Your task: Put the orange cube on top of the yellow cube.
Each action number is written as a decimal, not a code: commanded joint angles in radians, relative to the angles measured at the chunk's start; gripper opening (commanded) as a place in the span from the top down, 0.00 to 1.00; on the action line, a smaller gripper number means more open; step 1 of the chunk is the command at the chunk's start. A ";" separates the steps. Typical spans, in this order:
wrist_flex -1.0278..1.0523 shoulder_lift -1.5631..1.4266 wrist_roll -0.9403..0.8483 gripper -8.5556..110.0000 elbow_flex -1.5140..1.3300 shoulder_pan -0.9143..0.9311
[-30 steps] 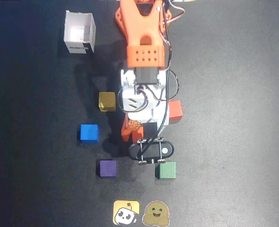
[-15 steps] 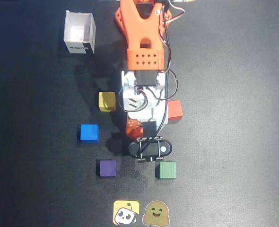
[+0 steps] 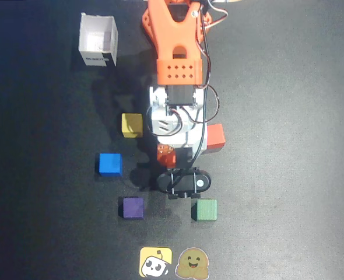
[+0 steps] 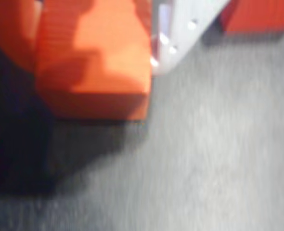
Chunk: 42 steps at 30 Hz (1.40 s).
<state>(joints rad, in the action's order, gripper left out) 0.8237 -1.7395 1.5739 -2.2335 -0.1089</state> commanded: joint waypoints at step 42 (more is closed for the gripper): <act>0.319 -0.557 -0.098 0.85 -0.187 0.371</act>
<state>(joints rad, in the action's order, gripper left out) 1.1689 -2.2457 1.4834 -2.4037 0.2485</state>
